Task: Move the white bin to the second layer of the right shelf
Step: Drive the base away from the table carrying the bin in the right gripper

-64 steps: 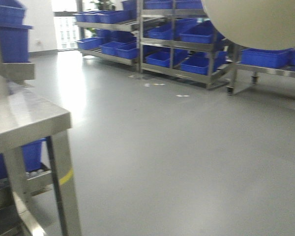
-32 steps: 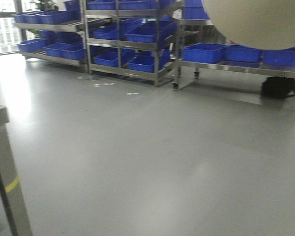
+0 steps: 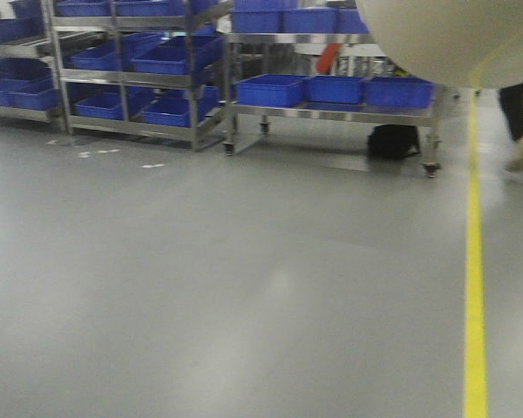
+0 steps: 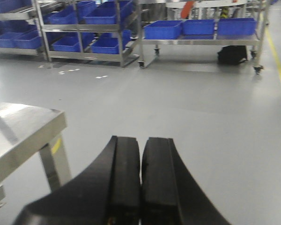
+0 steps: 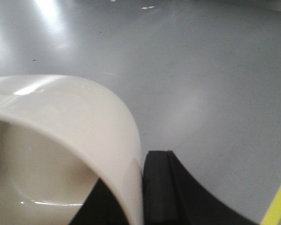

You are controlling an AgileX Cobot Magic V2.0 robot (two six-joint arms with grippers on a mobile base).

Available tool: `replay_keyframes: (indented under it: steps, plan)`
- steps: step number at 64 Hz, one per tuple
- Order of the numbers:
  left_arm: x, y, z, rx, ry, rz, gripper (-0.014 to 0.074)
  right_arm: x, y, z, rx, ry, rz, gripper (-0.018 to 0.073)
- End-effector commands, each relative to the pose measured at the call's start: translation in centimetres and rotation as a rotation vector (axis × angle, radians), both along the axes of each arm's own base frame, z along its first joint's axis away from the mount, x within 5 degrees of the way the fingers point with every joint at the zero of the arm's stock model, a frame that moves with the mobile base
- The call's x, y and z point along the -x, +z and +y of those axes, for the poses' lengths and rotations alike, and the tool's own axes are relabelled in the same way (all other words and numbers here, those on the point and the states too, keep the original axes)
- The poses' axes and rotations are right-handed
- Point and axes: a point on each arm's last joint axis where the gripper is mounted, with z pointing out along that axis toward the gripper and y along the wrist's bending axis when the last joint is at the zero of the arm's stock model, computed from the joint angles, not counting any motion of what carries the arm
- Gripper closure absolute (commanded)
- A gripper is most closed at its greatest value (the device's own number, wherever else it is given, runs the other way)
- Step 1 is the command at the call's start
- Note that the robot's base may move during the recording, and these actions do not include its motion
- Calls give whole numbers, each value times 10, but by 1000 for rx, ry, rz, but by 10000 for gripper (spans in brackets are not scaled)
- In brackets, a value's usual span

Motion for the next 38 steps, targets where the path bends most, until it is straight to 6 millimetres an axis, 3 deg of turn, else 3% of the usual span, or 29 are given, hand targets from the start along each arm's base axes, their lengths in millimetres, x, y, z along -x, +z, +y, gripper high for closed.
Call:
replay_keyframes:
  steps: [1,38]
  plan:
    - [-1,-4,0,9,-6,-63,512,0,21,-2,-46,-20,-138,503]
    - [-1,-4,0,9,-6,-63,512,0,21,-2,-46,-20,-138,503]
